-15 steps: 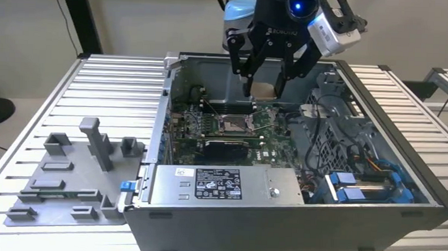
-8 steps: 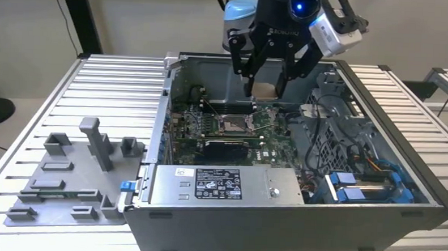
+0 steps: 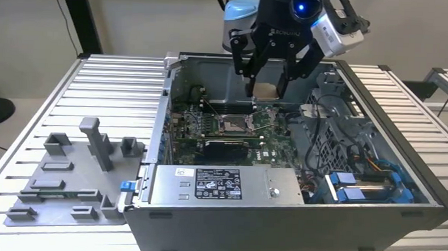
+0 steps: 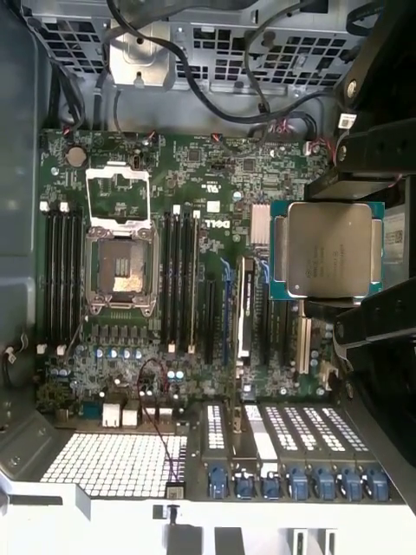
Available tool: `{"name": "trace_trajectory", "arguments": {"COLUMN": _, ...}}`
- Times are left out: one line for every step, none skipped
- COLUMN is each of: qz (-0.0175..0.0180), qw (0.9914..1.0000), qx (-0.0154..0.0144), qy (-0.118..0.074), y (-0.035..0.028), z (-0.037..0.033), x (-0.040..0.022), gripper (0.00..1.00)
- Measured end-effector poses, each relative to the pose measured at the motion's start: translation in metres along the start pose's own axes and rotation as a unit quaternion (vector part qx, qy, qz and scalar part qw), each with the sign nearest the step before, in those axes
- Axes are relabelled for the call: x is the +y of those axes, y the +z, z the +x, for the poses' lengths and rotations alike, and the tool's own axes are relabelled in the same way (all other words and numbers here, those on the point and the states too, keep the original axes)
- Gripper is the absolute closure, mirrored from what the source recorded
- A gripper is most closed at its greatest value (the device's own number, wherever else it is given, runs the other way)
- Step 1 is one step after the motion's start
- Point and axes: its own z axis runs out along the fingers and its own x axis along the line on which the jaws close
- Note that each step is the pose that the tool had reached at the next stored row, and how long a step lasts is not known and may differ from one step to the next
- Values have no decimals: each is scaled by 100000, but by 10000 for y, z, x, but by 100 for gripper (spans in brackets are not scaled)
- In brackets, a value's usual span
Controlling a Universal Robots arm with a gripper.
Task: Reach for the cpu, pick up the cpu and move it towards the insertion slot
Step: 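Pick up the cpu and move it towards the insertion slot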
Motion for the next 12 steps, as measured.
{"name": "trace_trajectory", "arguments": {"qz": 1, "qw": 100000, "qx": 0, "qy": -1, "y": 0, "z": -2, "x": 0, "gripper": 100}}
{"name": "trace_trajectory", "arguments": {"qz": -1, "qw": 100000, "qx": -2, "qy": -2, "y": 1, "z": -5, "x": 0, "gripper": 100}}
{"name": "trace_trajectory", "arguments": {"qz": 2, "qw": 100000, "qx": -2, "qy": 0, "y": 1, "z": -6, "x": 0, "gripper": 100}}
{"name": "trace_trajectory", "arguments": {"qz": 1, "qw": 100000, "qx": -2, "qy": 2, "y": 2, "z": -7, "x": 0, "gripper": 100}}
{"name": "trace_trajectory", "arguments": {"qz": 3, "qw": 100000, "qx": -1, "qy": 2, "y": 2, "z": -8, "x": 0, "gripper": 100}}
{"name": "trace_trajectory", "arguments": {"qz": -5, "qw": 100000, "qx": -3, "qy": 3, "y": 5, "z": -8, "x": 5, "gripper": 100}}
{"name": "trace_trajectory", "arguments": {"qz": 4, "qw": 100000, "qx": -2, "qy": 1, "y": 7, "z": -8, "x": 14, "gripper": 100}}
{"name": "trace_trajectory", "arguments": {"qz": 3, "qw": 100000, "qx": -3, "qy": -3, "y": 11, "z": -9, "x": 32, "gripper": 100}}
{"name": "trace_trajectory", "arguments": {"qz": -4, "qw": 100000, "qx": -5, "qy": -4, "y": 17, "z": -10, "x": 55, "gripper": 100}}
{"name": "trace_trajectory", "arguments": {"qz": 0, "qw": 100000, "qx": -1, "qy": -2, "y": 23, "z": -10, "x": 84, "gripper": 100}}
{"name": "trace_trajectory", "arguments": {"qz": -5, "qw": 100000, "qx": -4, "qy": -2, "y": 29, "z": -10, "x": 109, "gripper": 100}}
{"name": "trace_trajectory", "arguments": {"qz": -1, "qw": 100000, "qx": -5, "qy": -4, "y": 35, "z": -10, "x": 135, "gripper": 100}}
